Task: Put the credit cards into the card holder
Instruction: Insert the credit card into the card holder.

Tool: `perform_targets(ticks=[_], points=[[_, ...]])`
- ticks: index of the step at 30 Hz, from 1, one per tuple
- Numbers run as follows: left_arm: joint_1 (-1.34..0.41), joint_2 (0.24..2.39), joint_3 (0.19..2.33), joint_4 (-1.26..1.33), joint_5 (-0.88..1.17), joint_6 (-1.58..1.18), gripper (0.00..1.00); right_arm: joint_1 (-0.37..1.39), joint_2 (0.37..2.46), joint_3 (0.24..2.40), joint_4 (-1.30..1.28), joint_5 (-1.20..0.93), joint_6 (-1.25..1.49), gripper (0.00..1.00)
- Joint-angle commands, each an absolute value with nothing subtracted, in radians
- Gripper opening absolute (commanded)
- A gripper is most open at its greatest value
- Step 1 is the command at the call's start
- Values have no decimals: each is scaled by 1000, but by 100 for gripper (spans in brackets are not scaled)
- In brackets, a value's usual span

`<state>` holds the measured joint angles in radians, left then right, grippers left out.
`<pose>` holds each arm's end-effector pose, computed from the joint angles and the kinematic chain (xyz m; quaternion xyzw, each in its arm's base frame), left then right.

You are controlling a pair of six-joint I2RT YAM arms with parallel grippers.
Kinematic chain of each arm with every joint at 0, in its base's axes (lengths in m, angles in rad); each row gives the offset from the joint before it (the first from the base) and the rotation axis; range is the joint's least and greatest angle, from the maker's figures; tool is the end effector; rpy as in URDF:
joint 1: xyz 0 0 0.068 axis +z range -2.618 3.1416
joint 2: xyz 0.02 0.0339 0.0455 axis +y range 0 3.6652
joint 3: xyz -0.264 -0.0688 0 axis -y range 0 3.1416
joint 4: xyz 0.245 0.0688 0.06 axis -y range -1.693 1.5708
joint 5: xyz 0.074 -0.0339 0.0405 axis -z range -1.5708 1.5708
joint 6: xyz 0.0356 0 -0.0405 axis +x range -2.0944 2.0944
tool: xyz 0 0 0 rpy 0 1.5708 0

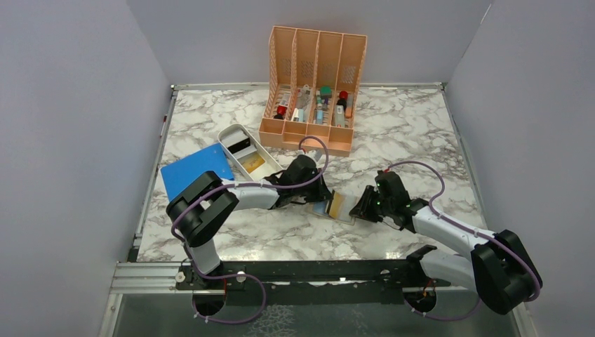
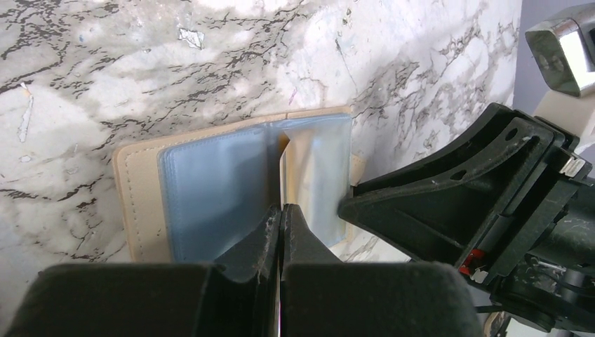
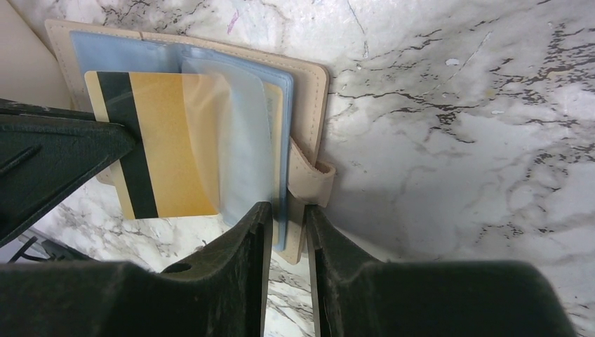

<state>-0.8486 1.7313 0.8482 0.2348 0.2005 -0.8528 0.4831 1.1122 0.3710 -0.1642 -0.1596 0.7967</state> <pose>0.2266 -0.2680 0.1571 0.0427 0.8911 -0.3920 0.2247 0.1672 0.0941 0.1432 0.1214 0.9347 0.2548 0.2162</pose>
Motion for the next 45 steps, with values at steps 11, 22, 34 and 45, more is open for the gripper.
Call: perform_targets(ticks=[11,22,34,45], points=[[-857,1674,765,372,199,-922,0,490,1120,332,-214,-178,786,33],[-857,1670,728,461,197,-964,0,491,1073,396,-288,-143,776,41],[-858,1671,715,498,211,-959,0,490,1097,508,-332,-30,740,40],[-860,1695,705,532,216,-972,0,485,1185,501,-285,7,736,43]])
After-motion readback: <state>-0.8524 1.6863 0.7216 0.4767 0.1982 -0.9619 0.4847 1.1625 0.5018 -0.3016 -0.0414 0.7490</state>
